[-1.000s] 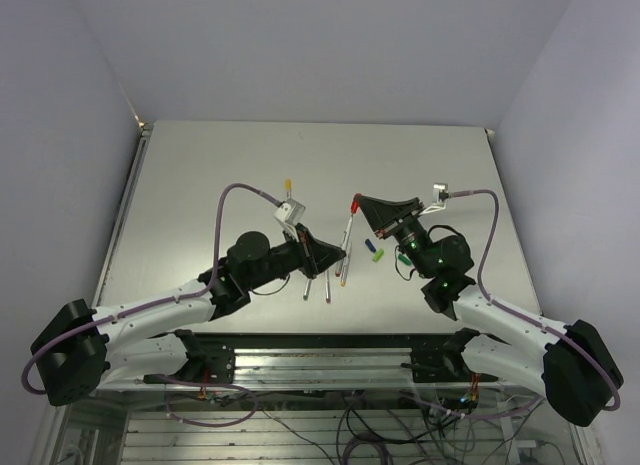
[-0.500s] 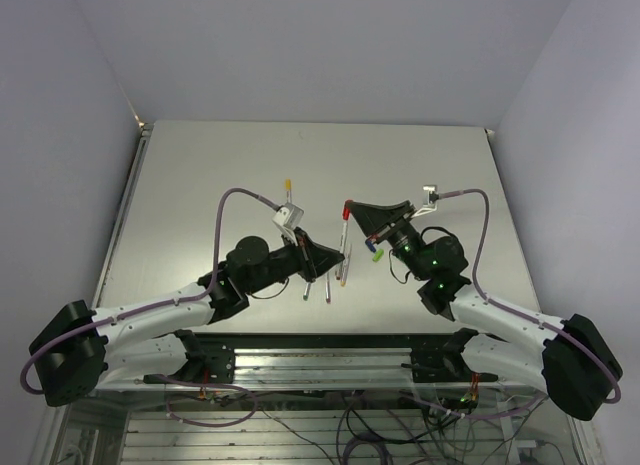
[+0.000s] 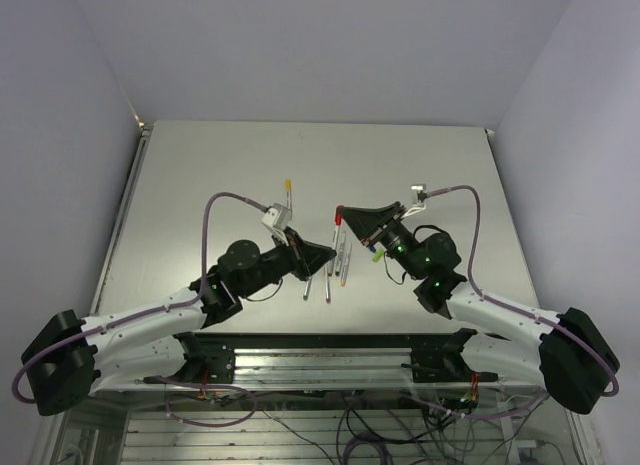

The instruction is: Insert the pens into the pen caps

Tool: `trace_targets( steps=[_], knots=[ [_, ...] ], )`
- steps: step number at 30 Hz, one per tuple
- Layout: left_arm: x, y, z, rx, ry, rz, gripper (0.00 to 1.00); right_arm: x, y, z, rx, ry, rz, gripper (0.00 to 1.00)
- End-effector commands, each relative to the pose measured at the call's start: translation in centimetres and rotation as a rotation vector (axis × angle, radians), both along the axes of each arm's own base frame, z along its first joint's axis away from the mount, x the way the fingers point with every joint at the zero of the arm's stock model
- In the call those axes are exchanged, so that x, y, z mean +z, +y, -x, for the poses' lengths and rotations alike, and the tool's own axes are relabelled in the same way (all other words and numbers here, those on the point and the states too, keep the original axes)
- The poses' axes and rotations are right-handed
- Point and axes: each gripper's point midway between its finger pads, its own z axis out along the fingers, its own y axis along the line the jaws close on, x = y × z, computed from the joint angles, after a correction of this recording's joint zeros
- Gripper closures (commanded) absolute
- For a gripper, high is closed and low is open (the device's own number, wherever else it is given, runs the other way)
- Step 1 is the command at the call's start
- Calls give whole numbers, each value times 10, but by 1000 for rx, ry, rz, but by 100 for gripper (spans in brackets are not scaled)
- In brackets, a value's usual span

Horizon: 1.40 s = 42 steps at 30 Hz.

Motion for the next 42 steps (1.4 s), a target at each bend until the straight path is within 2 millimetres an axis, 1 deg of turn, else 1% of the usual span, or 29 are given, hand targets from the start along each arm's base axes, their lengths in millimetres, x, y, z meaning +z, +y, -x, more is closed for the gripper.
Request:
trace_targets(
  steps=[1,5,11,13,17,20,25,30,34,39,42],
  knots=[
    [34,13,-11,91,-78,102,93,-10,15,8,73,22,87,100],
    [36,17,-15,120,-89,108,93,-18,28,15,157,61,106,100],
    [32,16,-20,140,-93,86,93,-32,43,30,273,115,110,100],
    [32,19,-22,159,-95,83,93,-38,47,34,292,139,132,100],
    [36,27,-25,195,-110,72,93,-52,46,37,283,167,212,100],
    [41,29,-27,209,-120,77,93,-59,45,41,293,178,239,100],
    [55,31,-31,232,-146,90,93,-78,49,50,308,209,305,100],
    [72,35,-36,266,-192,96,93,-93,55,64,331,224,366,100],
    [84,44,-42,319,-226,98,93,-106,56,72,323,250,405,100],
    [91,55,-50,383,-248,96,93,-119,57,79,337,274,442,100],
    [100,62,-53,410,-264,125,93,-128,57,83,336,285,475,100]
  ],
)
